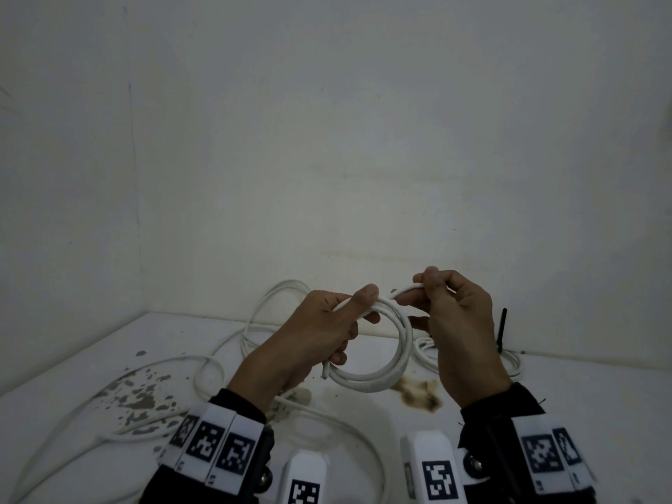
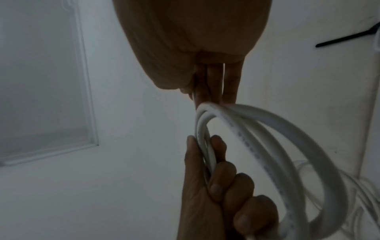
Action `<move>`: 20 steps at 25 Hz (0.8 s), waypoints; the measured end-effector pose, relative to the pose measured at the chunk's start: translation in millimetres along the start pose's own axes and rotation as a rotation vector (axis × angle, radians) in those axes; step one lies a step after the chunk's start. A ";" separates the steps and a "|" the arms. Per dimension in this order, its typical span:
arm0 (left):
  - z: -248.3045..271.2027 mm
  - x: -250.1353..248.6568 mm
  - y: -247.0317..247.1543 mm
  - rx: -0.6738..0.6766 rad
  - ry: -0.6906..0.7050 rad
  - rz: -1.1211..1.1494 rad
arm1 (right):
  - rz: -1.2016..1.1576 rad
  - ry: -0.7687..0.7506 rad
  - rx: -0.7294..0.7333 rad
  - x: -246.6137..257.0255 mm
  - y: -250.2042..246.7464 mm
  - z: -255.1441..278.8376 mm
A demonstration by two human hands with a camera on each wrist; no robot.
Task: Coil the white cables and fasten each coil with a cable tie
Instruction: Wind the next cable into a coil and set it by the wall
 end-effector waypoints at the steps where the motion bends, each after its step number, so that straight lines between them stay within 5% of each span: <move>1: 0.5 0.0 -0.9 0.007 0.001 -0.002 | -0.015 0.004 -0.008 1.0 -0.3 -0.3; 9: -0.4 4.2 -9.9 -0.023 0.016 -0.052 | -0.014 0.128 0.031 -2.2 -6.7 -5.0; 11: 0.0 5.4 -13.5 -0.043 0.022 -0.144 | 0.258 0.166 0.123 -4.8 -9.4 -6.7; 14: 0.9 2.7 -3.4 0.001 0.071 -0.384 | 0.804 -0.034 0.356 -10.8 1.3 0.4; 17: -3.0 3.6 6.3 -0.040 -0.010 -0.239 | 0.593 0.126 0.471 -22.9 13.6 10.3; 20: -5.6 4.1 1.6 -0.030 -0.102 0.053 | 0.375 0.236 0.345 -24.9 13.9 11.6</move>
Point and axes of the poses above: each hand's wrist, its own z-axis away from the middle knuckle, its own y-axis out of the palm, x = y × z, the point moved 3 cm from there along -z, towards the middle knuckle, and after that the axes turned 14 degrees about -z, right-handed, at the moved point
